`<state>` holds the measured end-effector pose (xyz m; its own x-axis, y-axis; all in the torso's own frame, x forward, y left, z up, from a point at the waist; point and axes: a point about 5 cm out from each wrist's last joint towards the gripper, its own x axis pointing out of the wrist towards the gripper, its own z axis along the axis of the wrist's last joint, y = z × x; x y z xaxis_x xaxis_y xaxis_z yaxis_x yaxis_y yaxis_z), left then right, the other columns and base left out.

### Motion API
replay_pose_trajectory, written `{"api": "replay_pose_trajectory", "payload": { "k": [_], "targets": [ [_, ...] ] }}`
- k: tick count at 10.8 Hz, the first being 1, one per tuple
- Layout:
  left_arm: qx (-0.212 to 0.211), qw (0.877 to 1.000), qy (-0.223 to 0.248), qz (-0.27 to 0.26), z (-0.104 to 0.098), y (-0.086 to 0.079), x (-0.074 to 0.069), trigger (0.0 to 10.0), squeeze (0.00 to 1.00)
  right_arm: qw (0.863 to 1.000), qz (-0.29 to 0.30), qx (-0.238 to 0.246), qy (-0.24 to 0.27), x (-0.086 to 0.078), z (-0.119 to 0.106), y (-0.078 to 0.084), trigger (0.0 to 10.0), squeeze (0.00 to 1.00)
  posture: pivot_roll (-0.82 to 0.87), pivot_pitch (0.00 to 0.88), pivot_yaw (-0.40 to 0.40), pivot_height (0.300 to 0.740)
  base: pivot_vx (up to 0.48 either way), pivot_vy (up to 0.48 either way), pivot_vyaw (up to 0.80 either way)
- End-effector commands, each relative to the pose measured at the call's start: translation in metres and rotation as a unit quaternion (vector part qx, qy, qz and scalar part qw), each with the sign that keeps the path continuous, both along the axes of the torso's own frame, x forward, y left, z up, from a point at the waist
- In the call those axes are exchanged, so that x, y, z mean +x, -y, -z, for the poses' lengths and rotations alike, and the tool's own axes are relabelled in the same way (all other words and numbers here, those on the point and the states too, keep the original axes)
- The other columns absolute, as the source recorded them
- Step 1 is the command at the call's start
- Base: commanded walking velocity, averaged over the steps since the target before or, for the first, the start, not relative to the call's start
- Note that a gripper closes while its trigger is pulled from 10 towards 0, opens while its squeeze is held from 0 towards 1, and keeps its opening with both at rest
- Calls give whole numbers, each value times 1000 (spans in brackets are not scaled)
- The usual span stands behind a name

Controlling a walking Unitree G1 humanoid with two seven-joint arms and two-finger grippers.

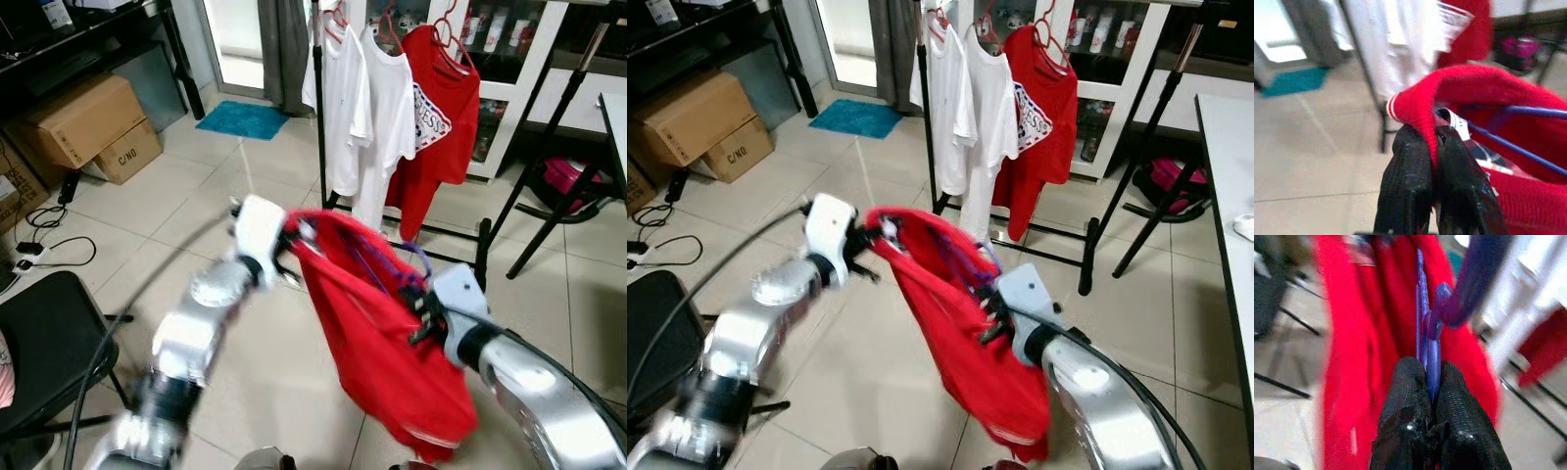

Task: Hang hanger

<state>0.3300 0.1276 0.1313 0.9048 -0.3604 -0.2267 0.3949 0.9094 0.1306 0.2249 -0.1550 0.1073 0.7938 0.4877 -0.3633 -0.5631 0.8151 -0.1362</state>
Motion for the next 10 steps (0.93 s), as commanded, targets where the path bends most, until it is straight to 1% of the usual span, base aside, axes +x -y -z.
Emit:
{"api": "replay_pose_trajectory", "payload": {
  "k": [1,2,3,4,5,6,7,8,9,10],
  "targets": [
    [36,983,86,-156,-37,-69,17,0,0,998,6,-34,-45,-12,13,23,0,0,-13,4,88,740,0,0,0],
    [44,978,107,-173,-51,-84,25,0,0,996,-39,-46,-67,-23,17,23,0,0,-15,0,93,740,0,0,0],
    [53,974,117,-185,-57,-93,31,0,0,994,-57,-50,-76,-28,19,24,0,0,-15,0,96,740,0,0,0],
    [50,971,123,-200,-64,-103,37,0,0,994,-85,-25,-71,-33,15,22,0,0,-15,0,96,740,0,0,0],
    [49,970,117,-210,-63,-110,42,0,0,994,-95,28,-55,-34,5,18,0,0,-16,0,98,740,0,0,0],
    [47,969,111,-217,-59,-113,44,0,0,992,-100,61,-46,-34,-1,15,0,0,-17,0,97,740,0,0,0],
    [40,974,95,-204,-52,-109,46,0,0,991,-90,90,-32,-31,-8,13,0,0,-18,0,99,740,0,0,0],
    [26,988,71,-131,-42,-88,45,0,0,993,-44,111,-9,-21,-13,14,0,0,-18,0,99,740,0,0,0],
    [8,999,30,32,-23,-49,30,0,0,986,54,152,37,0,-22,17,0,0,-17,0,102,740,0,0,0],
    [12,990,6,144,-10,-24,10,0,0,969,117,208,62,13,-30,14,0,0,-15,3,103,740,0,0,0]
  ]
}}
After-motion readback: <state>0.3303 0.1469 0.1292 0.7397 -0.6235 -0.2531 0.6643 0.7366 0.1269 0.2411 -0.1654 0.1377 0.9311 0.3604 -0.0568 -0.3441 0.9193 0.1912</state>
